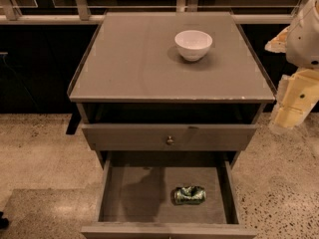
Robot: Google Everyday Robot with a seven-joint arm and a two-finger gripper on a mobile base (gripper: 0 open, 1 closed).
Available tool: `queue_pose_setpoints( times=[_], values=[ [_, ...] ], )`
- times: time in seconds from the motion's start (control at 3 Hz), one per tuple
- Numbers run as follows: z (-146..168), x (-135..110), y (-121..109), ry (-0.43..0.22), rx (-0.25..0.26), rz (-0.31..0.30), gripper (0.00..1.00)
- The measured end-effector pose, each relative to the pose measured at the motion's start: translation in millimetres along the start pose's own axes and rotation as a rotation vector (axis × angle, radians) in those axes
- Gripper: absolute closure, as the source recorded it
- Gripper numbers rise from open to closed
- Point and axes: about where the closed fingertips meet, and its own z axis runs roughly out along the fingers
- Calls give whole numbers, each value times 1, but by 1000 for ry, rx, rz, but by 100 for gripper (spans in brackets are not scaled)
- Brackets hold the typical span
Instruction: Pick green can from middle drawer and place on counter
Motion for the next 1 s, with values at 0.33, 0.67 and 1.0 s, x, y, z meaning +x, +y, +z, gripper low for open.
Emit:
queue_pose_setpoints(
  times=[0.33, 0.67, 1.0],
  values=[
    [0, 0, 0, 0, 0, 0, 0],
    [12, 3, 0, -42, 37, -3, 0],
    [62, 17, 24, -152, 21, -14, 0]
  ],
)
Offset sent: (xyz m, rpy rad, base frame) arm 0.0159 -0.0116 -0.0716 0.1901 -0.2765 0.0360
